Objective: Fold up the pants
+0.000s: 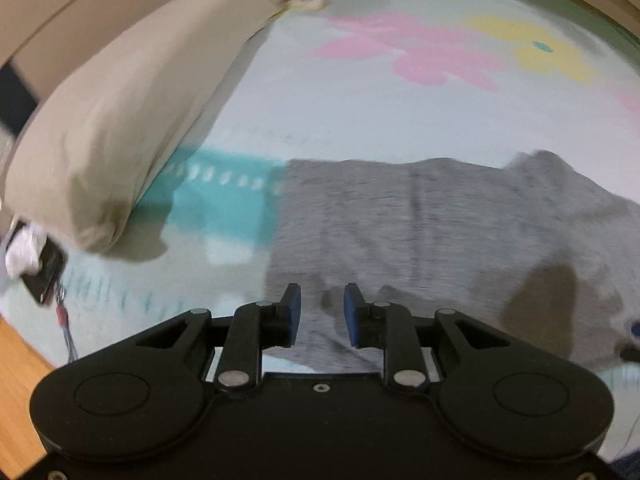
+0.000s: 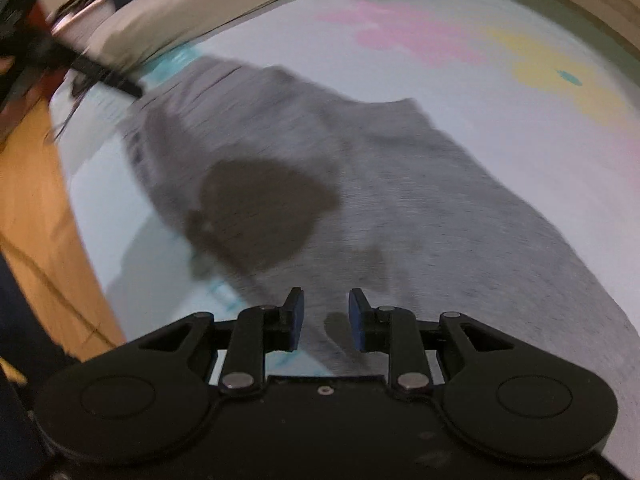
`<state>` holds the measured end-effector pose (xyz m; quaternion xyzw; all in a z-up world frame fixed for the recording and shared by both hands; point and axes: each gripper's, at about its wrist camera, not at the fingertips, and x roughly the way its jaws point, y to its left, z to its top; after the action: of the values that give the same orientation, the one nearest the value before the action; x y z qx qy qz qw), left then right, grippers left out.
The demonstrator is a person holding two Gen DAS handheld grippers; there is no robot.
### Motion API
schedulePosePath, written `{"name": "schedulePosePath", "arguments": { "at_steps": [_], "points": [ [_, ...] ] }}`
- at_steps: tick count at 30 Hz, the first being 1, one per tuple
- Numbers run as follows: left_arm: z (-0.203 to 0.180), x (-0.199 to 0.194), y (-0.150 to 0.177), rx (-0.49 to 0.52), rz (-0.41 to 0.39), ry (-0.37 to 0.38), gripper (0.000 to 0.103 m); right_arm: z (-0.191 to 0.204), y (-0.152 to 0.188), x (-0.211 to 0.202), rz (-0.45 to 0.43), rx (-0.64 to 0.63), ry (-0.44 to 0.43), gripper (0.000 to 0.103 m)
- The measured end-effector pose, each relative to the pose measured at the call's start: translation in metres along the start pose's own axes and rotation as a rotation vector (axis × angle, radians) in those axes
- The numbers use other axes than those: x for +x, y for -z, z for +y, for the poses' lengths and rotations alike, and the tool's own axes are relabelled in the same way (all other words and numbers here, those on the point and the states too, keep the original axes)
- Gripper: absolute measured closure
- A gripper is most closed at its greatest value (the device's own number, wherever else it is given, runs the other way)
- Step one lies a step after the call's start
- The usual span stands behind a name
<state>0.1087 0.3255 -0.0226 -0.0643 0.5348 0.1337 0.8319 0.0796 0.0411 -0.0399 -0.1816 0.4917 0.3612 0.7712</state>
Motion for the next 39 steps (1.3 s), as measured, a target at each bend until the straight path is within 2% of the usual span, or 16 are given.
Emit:
{"name": "schedulePosePath", "arguments": {
  "at_steps": [4, 9, 23, 26, 30, 32, 34, 35, 36, 37, 39],
  "points": [
    [0.024, 0.011, -0.001, -0.097, 0.033, 0.040, 0.069, 0.011, 0.000, 0.010, 0.003, -0.047, 0.012, 0.076],
    [0.045, 0.018, -0.003, -0.185, 0.026, 0.081, 0.068, 0.016, -0.002, 0.030, 0.000, -0.119, 0.055, 0.076],
    [0.038, 0.040, -0.010, -0.116, 0.081, -0.007, 0.063, 0.046, 0.019, 0.044, -0.069, -0.414, 0.120, 0.075],
    [0.039, 0.041, -0.011, -0.145, 0.089, -0.002, 0.063, 0.053, 0.025, 0.039, -0.113, -0.469, 0.112, 0.075],
    [0.040, 0.050, -0.012, -0.163, 0.101, -0.003, 0.060, 0.064, 0.028, 0.049, -0.121, -0.562, 0.160, 0.075],
    [0.040, 0.053, -0.014, -0.156, 0.095, 0.011, 0.064, 0.067, 0.029, 0.056, -0.137, -0.600, 0.192, 0.075],
    [0.039, 0.053, -0.016, -0.150, 0.090, 0.037, 0.091, 0.068, 0.028, 0.057, -0.154, -0.639, 0.197, 0.078],
    [0.039, 0.052, -0.016, -0.154, 0.088, 0.017, 0.096, 0.066, 0.025, 0.056, -0.151, -0.630, 0.187, 0.085],
    [0.038, 0.051, -0.015, -0.152, 0.087, 0.000, 0.101, 0.063, 0.019, 0.055, -0.144, -0.597, 0.165, 0.096],
    [0.038, 0.051, -0.015, -0.149, 0.085, 0.001, 0.101, 0.060, 0.015, 0.053, -0.144, -0.555, 0.156, 0.099],
    [0.038, 0.046, -0.013, -0.159, 0.068, -0.003, 0.102, 0.055, 0.010, 0.047, -0.163, -0.501, 0.153, 0.099]
  ]
}}
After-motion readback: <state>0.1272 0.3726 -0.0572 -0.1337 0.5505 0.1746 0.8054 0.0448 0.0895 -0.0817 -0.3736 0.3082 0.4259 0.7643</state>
